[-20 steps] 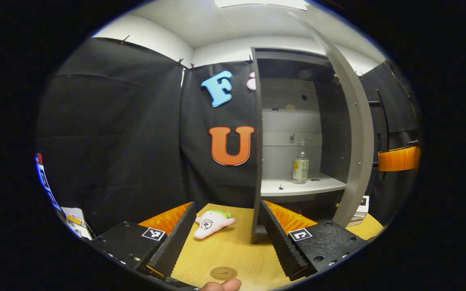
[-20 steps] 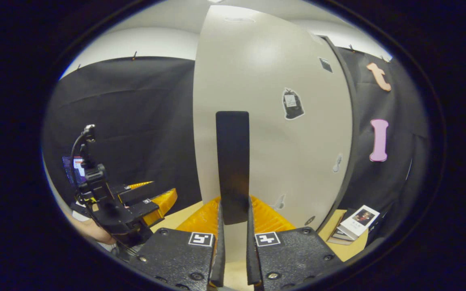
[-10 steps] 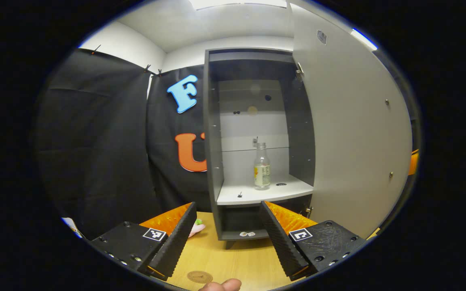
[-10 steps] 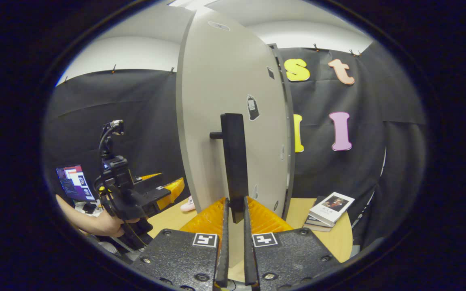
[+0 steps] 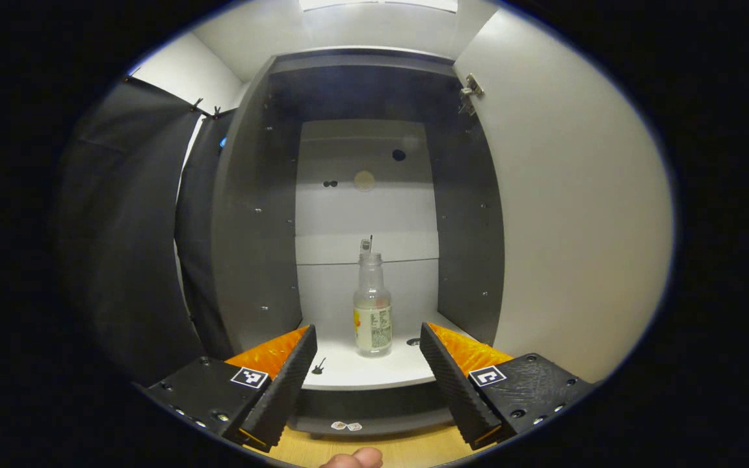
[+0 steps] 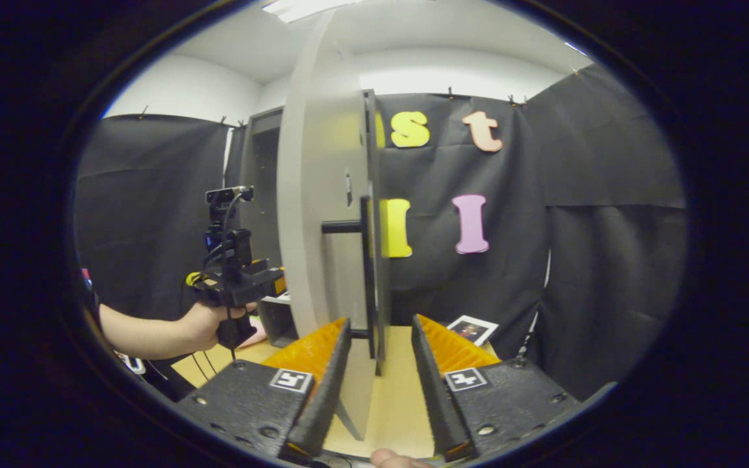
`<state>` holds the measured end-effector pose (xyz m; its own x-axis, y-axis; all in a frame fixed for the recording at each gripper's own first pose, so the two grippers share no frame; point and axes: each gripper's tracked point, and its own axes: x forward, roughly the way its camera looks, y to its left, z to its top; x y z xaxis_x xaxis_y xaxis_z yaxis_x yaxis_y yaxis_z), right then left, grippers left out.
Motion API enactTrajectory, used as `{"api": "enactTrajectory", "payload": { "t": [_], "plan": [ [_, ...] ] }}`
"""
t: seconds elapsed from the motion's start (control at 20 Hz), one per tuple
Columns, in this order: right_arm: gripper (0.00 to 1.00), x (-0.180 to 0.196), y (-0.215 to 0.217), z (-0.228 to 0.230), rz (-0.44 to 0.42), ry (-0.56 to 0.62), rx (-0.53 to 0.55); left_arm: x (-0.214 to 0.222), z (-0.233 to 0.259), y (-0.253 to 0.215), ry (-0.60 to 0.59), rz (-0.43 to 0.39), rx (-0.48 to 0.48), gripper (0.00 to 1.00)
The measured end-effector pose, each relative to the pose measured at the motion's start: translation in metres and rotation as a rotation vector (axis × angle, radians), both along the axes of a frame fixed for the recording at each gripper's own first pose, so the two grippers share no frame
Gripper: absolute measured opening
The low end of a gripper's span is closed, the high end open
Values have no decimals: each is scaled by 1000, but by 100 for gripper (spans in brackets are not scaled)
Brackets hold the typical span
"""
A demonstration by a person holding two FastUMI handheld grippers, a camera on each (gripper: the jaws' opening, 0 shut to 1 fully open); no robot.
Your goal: Open the cabinet door with the right hand, grasp the bottle in the cabinet with the left hand and place it on the coaster, then close the cabinet door with the right hand.
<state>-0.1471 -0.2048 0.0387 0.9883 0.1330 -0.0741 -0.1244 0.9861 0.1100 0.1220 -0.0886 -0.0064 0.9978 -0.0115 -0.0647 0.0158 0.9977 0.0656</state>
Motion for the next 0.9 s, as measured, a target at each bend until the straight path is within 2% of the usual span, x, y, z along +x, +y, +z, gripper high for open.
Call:
{"api": "enactTrajectory", "payload": {
  "t": [0.05,0.2,0.45,0.5,0.55,0.6,0.9],
  "plan": [
    [85,1,-2,1,-16,-10,17,15,-4,-2,3,-1,0,96],
    [98,6,-2,-1,-41,-9,18,63,-25,3,32,6,2,96],
    [98,5,-8,2,-104,-3,0,118,-52,7,98,-15,-98,96],
    [98,4,-8,2,-111,0,-6,128,-55,10,109,-9,-99,97],
    [93,5,-6,3,-113,1,-10,139,-57,13,113,0,-97,97],
    [98,5,-6,3,-115,4,-13,148,-57,14,109,6,-99,97],
    [97,4,-5,3,-145,15,-3,174,-53,4,100,-37,-143,95]
  ]
}}
